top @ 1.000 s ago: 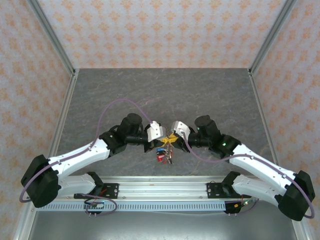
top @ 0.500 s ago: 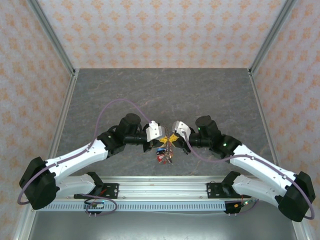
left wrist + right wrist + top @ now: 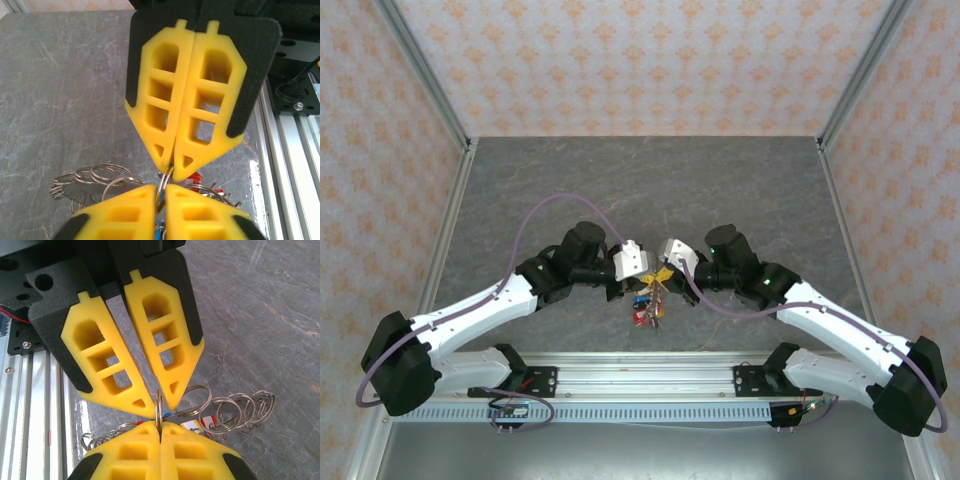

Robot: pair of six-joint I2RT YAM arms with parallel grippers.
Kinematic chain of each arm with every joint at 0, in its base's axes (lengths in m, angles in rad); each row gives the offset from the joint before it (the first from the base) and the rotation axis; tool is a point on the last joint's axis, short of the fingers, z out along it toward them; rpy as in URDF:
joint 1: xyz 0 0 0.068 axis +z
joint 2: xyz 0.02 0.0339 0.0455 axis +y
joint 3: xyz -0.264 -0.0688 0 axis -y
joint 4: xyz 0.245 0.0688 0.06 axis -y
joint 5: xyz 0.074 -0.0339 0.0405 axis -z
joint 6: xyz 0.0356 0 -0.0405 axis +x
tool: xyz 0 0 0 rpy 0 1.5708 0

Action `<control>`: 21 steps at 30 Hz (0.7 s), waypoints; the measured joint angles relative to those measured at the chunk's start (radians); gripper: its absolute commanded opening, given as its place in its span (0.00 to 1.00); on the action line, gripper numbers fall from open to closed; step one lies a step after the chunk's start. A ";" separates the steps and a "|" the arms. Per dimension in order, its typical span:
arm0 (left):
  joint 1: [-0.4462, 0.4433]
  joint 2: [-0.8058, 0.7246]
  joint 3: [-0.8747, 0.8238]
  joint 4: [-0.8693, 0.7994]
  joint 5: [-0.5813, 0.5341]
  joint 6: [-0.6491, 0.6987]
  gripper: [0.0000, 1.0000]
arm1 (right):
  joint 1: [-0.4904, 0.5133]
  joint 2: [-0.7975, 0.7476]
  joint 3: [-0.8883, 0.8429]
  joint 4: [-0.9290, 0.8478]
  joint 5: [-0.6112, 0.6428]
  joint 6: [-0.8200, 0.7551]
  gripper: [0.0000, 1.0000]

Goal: Put the keys on the keyring

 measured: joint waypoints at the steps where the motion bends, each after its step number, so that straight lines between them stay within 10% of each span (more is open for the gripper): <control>1: 0.000 0.000 0.001 -0.005 0.001 0.006 0.00 | 0.000 0.000 0.000 0.000 0.002 0.000 0.00; 21: 0.000 -0.005 -0.076 0.144 0.030 -0.118 0.00 | -0.018 -0.042 -0.125 0.182 -0.004 0.068 0.12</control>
